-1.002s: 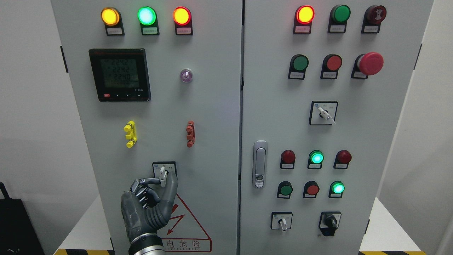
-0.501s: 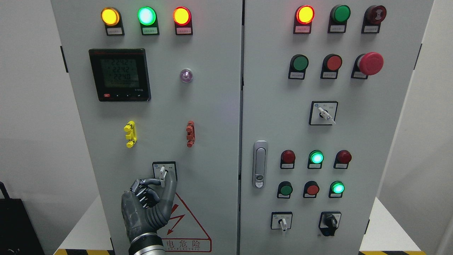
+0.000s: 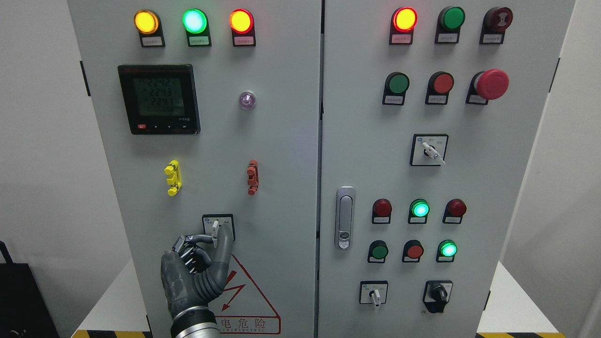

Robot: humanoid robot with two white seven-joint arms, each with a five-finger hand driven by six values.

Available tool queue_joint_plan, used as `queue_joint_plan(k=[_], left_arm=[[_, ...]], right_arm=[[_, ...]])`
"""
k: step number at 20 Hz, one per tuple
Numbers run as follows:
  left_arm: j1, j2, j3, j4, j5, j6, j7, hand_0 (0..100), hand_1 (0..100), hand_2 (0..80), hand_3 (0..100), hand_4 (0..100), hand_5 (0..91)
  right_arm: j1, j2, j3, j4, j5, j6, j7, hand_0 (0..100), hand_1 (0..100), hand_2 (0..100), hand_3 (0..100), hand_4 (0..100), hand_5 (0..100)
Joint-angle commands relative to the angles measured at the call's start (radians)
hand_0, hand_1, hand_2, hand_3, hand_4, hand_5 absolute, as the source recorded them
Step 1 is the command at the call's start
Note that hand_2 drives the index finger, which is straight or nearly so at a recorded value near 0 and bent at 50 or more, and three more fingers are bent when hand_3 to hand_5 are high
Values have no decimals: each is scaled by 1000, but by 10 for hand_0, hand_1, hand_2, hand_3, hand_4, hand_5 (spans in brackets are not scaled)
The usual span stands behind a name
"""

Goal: Turn on light switch 1

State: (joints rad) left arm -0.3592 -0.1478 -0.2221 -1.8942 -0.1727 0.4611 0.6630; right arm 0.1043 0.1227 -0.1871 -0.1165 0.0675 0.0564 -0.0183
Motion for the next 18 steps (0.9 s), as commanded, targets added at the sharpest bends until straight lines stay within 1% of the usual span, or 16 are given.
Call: queue_joint_plan(k=[1,18], left_arm=[[-1,-1,1,1,-2,2,0,129,528,598,1000,1000,882],[-10,-1,0,12,-4,17,-2,167,525,600,1000,1000,882]], right_arm=[[0,0,0,0,0,0,-5,0,0,0,0,0,0],[0,0,0,0,0,0,-5,0,0,0,0,0,0]])
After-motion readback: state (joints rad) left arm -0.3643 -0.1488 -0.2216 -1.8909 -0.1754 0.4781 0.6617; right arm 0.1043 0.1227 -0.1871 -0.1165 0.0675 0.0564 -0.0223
